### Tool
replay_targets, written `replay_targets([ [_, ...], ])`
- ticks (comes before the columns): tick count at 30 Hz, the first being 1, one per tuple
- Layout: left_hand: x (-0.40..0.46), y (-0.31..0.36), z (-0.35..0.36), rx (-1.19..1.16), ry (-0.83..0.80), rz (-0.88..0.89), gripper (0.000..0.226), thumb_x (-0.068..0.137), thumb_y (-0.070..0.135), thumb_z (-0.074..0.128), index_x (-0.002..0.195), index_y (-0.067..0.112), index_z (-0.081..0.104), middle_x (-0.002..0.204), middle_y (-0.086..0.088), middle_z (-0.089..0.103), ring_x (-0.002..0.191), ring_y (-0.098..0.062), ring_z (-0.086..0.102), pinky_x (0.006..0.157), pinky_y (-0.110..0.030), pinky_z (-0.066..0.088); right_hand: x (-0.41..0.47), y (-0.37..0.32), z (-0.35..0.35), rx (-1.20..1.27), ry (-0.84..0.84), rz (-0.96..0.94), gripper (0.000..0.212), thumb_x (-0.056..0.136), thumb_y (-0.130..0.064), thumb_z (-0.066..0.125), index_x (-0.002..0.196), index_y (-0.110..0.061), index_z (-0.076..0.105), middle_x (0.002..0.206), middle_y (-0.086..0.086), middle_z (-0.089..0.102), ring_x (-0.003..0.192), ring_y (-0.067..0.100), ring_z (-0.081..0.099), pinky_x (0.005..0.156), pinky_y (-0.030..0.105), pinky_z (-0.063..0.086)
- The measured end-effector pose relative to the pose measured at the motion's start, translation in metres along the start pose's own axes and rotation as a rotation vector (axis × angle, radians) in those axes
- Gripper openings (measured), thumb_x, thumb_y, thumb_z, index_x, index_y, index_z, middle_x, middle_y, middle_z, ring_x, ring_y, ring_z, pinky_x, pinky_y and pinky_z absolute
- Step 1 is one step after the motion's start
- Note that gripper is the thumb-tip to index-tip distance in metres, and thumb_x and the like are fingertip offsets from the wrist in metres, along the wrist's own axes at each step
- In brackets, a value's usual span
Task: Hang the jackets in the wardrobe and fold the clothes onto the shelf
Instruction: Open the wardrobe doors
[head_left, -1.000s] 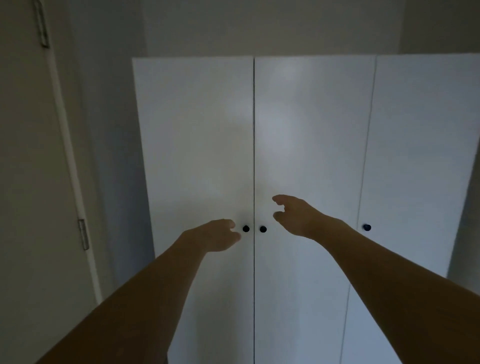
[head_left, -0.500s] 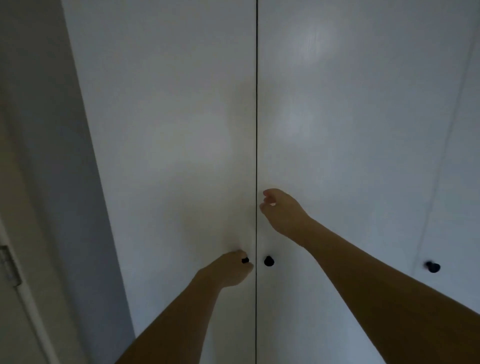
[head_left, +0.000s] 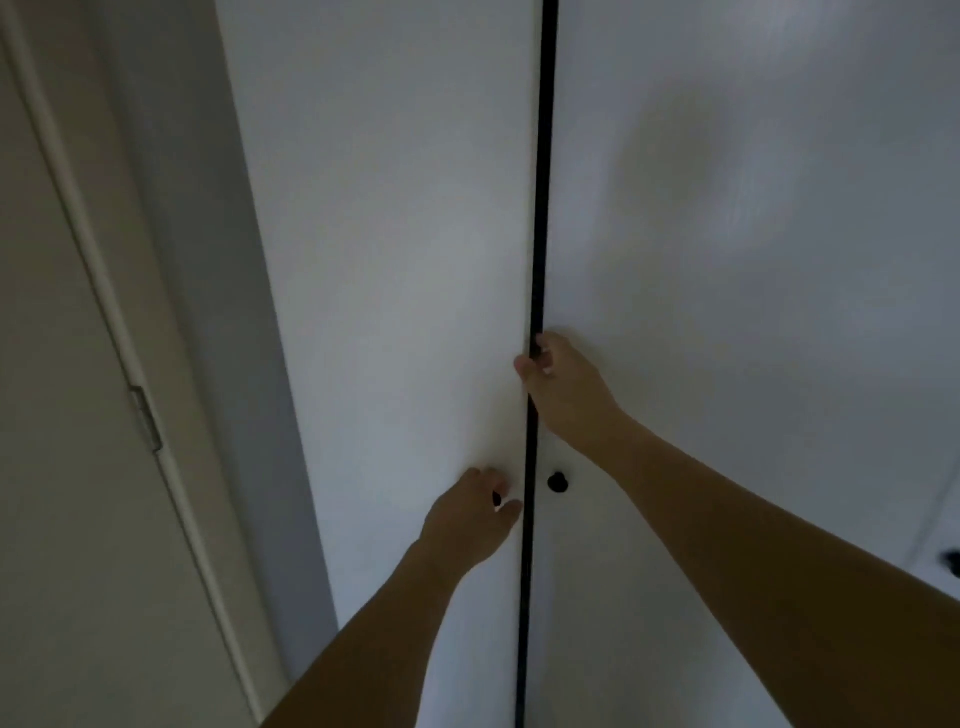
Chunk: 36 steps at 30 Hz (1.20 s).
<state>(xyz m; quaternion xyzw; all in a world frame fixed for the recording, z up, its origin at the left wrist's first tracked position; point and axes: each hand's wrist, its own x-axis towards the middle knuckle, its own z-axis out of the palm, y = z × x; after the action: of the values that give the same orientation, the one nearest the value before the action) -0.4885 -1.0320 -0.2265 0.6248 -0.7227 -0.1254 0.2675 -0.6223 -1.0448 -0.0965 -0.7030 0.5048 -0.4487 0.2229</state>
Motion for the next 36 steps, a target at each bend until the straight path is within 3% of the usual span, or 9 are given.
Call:
replay_targets([
  [3,-0.035,-0.014,-0.01,-0.04,0.04,-0.038,0.032,0.087,0.06,0.058,0.09,0.028,0.055,0.089,0.01,0.058,0.076,-0.005,0.056,0.065,-0.016,0.043,-0.013,-0.024,0.011,0.01,-0.006,-0.082,0.018,0.099,-0.039,0.047,0.092,-0.023,0.053,0.078,-0.004,0.056,0.067,0.007,0.054,0.061,0.019,0.041],
  [10,-0.114,-0.079,-0.063,0.064,0.162,-0.134,0.051,0.076,0.08,0.05,0.069,0.03,0.047,0.063,0.012,0.053,0.056,-0.005,0.053,0.051,-0.014,0.031,-0.069,-0.09,0.061,0.03,-0.114,-0.318,0.024,0.089,-0.046,0.062,0.076,-0.03,0.049,0.069,-0.014,0.06,0.063,0.0,0.057,0.055,0.009,0.04],
  [12,-0.136,-0.102,-0.083,0.094,0.178,-0.124,0.046,0.078,0.075,0.052,0.071,0.03,0.046,0.064,0.012,0.053,0.057,-0.005,0.055,0.052,-0.015,0.034,-0.077,-0.111,0.084,0.116,-0.181,-0.34,0.019,0.087,-0.047,0.065,0.085,-0.033,0.052,0.074,-0.027,0.06,0.067,-0.008,0.057,0.06,0.007,0.044],
  [14,-0.159,-0.123,-0.099,0.064,0.208,-0.115,0.04,0.077,0.07,0.052,0.074,0.031,0.045,0.066,0.011,0.054,0.058,-0.006,0.055,0.052,-0.015,0.036,-0.083,-0.13,0.11,0.182,-0.264,-0.361,0.035,0.083,-0.055,0.064,0.111,-0.037,0.053,0.102,-0.029,0.061,0.09,-0.009,0.061,0.078,0.014,0.051],
  [16,-0.181,-0.144,-0.116,0.013,0.264,-0.13,0.033,0.076,0.065,0.051,0.074,0.033,0.042,0.066,0.012,0.052,0.057,-0.003,0.054,0.05,-0.012,0.033,-0.084,-0.149,0.138,0.213,-0.351,-0.385,0.065,0.082,-0.061,0.061,0.14,-0.039,0.038,0.137,-0.019,0.05,0.116,-0.001,0.054,0.097,0.029,0.048],
  [18,-0.199,-0.166,-0.134,0.006,0.325,-0.155,0.031,0.08,0.056,0.054,0.07,0.031,0.038,0.061,0.01,0.049,0.052,-0.001,0.05,0.045,-0.011,0.026,-0.086,-0.168,0.169,0.221,-0.42,-0.397,0.08,0.084,-0.064,0.057,0.15,-0.044,0.014,0.153,-0.018,0.031,0.136,0.007,0.038,0.109,0.037,0.037],
  [21,-0.216,-0.202,-0.163,-0.018,0.371,-0.222,0.029,0.087,0.045,0.056,0.07,0.024,0.044,0.064,0.006,0.055,0.056,-0.005,0.053,0.05,-0.022,0.035,-0.086,-0.193,0.217,0.195,-0.407,-0.433,0.084,0.087,-0.063,0.052,0.15,-0.044,0.0,0.16,-0.017,0.01,0.146,0.006,0.015,0.117,0.036,0.02],
  [24,-0.221,-0.239,-0.195,-0.033,0.356,-0.292,0.028,0.092,0.041,0.054,0.089,0.013,0.062,0.086,-0.001,0.068,0.072,-0.019,0.063,0.068,-0.032,0.052,-0.081,-0.216,0.262,0.083,-0.308,-0.559,0.083,0.093,-0.054,0.051,0.154,-0.033,-0.001,0.162,-0.012,-0.002,0.145,0.0,0.001,0.114,0.025,0.01],
  [36,-0.2,-0.323,-0.256,-0.043,0.267,-0.491,0.026,0.098,0.037,0.052,0.099,0.012,0.057,0.098,-0.006,0.066,0.09,-0.025,0.063,0.075,-0.028,0.047,-0.046,-0.243,0.365,-0.235,-0.158,-0.617,0.093,0.09,-0.051,0.058,0.153,-0.031,-0.007,0.162,-0.005,-0.01,0.148,0.025,0.007,0.116,0.05,0.025],
])
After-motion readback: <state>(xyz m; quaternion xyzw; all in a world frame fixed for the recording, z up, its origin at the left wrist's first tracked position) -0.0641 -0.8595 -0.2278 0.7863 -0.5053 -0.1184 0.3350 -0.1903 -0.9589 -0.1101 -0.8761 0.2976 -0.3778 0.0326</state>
